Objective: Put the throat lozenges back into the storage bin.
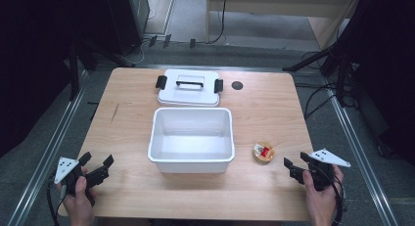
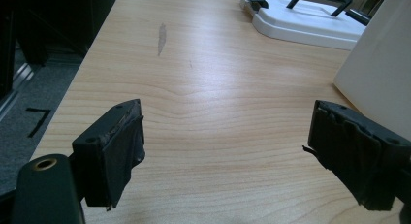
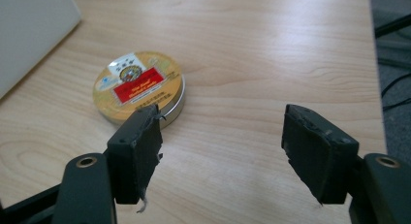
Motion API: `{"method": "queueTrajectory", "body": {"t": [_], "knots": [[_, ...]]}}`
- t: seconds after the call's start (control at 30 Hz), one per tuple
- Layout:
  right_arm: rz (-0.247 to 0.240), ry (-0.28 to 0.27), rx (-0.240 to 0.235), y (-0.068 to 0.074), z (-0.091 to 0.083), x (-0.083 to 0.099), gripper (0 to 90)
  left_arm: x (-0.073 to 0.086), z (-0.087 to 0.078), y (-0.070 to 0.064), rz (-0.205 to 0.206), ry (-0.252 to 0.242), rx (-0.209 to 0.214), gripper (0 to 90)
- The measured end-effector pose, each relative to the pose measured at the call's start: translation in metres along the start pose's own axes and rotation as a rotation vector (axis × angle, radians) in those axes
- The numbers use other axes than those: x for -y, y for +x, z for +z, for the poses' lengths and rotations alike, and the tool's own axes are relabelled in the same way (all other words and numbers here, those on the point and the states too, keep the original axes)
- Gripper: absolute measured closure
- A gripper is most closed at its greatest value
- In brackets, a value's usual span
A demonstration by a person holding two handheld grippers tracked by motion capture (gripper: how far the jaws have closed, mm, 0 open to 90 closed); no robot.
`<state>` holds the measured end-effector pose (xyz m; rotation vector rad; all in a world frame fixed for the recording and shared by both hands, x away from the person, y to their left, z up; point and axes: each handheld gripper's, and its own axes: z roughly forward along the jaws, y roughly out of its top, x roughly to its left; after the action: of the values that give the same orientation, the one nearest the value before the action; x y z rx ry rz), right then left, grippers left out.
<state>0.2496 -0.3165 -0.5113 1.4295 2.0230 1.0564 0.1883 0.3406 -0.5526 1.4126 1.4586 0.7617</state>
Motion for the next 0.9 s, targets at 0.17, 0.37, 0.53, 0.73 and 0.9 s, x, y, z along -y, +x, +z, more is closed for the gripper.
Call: {"method": "queueTrajectory", "body": {"t": [0.17,0.37,0.53,0.73,0.9], "knots": [[-0.020,0.128,-0.050,0.006,0.008,-0.015,27.4,0.000,0.000,0.001,0.000,0.001,0.006,13.5],[-0.041,0.305,-0.073,0.015,0.020,-0.034,23.0,-0.001,0.001,-0.002,0.015,0.013,0.008,13.6],[-0.030,0.443,-0.099,0.023,0.026,-0.050,17.2,-0.001,0.002,-0.002,0.015,0.019,0.007,13.7],[-0.053,0.564,-0.096,0.033,0.035,-0.065,13.3,-0.001,0.003,-0.002,0.017,0.015,0.015,14.0],[-0.071,0.652,-0.103,0.045,0.048,-0.076,9.4,-0.001,0.003,-0.002,0.013,0.013,0.016,14.0]]}}
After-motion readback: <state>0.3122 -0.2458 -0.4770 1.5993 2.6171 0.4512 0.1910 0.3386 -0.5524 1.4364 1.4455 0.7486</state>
